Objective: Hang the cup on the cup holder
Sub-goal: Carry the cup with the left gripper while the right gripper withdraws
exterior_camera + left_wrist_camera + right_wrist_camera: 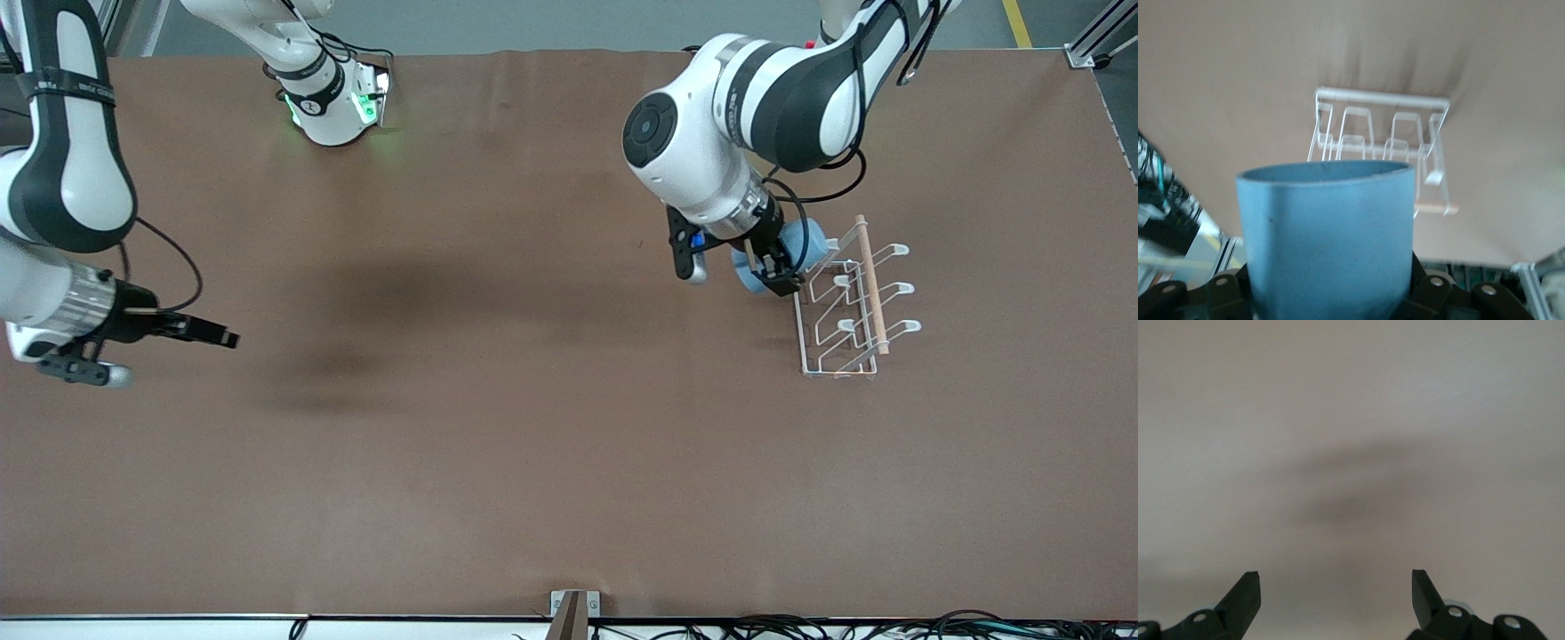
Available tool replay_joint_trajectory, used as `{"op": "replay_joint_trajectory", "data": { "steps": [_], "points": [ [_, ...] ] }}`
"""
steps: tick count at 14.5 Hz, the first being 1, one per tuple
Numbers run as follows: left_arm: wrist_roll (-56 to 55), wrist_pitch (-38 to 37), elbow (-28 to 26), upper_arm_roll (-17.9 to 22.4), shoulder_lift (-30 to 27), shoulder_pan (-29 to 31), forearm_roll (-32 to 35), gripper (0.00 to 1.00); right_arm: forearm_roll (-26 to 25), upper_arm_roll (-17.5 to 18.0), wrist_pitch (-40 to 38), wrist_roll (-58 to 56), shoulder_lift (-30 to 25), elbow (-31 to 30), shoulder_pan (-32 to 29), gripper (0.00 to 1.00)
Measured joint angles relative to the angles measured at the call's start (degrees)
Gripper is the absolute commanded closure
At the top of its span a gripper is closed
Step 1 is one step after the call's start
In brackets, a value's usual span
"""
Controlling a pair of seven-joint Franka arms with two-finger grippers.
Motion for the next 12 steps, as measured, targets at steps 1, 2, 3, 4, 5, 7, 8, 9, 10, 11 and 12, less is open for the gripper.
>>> {"op": "replay_joint_trajectory", "data": {
  "steps": [1,2,3,4,5,7,8,9,10,11,12],
  "points": [
    [1.18,-0.3,-0.49,0.1,0.67,0.13,2.16,1.0,-2.03,0.0,-0.03,-0.02,-0.45,0.68,-0.45,0.0],
    [2.62,-0.43,-0.89,0.18,1.45,0.33,4.31,1.0,-3.98,0.01,-0.23,-0.02,-1.23,1.19,-0.53,0.0],
    [4.18,-0.54,-1.39,0.26,2.28,0.57,6.58,1.0,-6.18,0.15,-1.0,-0.01,-2.31,1.58,-0.5,0.0],
    [5.13,-0.75,-1.99,0.35,3.13,0.8,8.8,1.0,-7.77,0.28,-2.59,0.0,-3.49,2.04,-0.46,0.0],
    [5.58,-1.2,-2.58,0.39,4.0,1.11,10.88,1.0,-8.7,0.36,-4.63,0.0,-4.63,2.82,-0.45,0.0],
    [6.49,-1.75,-3.36,0.56,5.78,2.29,14.56,1.0,-9.35,0.26,-9.01,0.06,-6.24,5.75,-0.56,0.0],
    [7.57,-1.76,-3.46,0.71,6.66,3.0,16.18,1.0,-9.5,0.14,-11.25,0.08,-6.75,7.64,-0.76,0.0],
    [8.54,-1.76,-3.51,0.94,7.61,3.7,18.26,1.0,-9.56,0.06,-13.26,0.08,-7.31,9.4,-1.01,0.0],
    [9.15,-1.75,-3.56,1.06,8.69,4.28,20.43,1.0,-9.58,0.05,-14.55,0.08,-7.92,10.91,-1.13,0.0],
    [9.38,-1.76,-3.63,1.31,9.83,4.53,22.16,1.0,-9.6,0.11,-15.82,0.09,-8.52,12.39,-1.13,0.0],
    [9.49,-1.81,-3.79,1.77,11.12,4.49,23.88,0.99,-9.67,0.24,-18.05,0.09,-8.98,14.25,-1.11,0.0]
  ]
}}
